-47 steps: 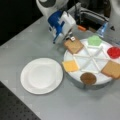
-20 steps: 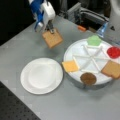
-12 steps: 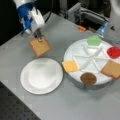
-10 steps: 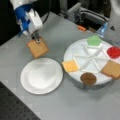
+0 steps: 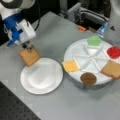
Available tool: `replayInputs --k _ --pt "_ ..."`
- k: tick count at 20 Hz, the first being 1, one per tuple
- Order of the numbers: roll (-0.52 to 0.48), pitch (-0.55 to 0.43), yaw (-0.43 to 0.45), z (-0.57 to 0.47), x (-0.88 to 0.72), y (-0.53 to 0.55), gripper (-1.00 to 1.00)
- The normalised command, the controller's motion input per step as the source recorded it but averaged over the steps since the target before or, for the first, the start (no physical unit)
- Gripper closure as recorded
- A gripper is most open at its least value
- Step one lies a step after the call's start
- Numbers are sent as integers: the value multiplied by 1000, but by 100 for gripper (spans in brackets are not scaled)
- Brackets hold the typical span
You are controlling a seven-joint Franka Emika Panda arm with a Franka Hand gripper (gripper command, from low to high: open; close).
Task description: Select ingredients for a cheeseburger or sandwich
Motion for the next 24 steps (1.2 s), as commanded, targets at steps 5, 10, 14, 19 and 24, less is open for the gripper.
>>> replayInputs --k 5,10,14,19,24 --pt "141 54 366 -106 410 -59 100" --pt "158 12 315 -212 466 -124 100" --pt "136 5 289 -182 407 -233 100" --pt "113 -9 270 -163 347 -215 100" --pt "122 -32 255 -107 297 -142 100"
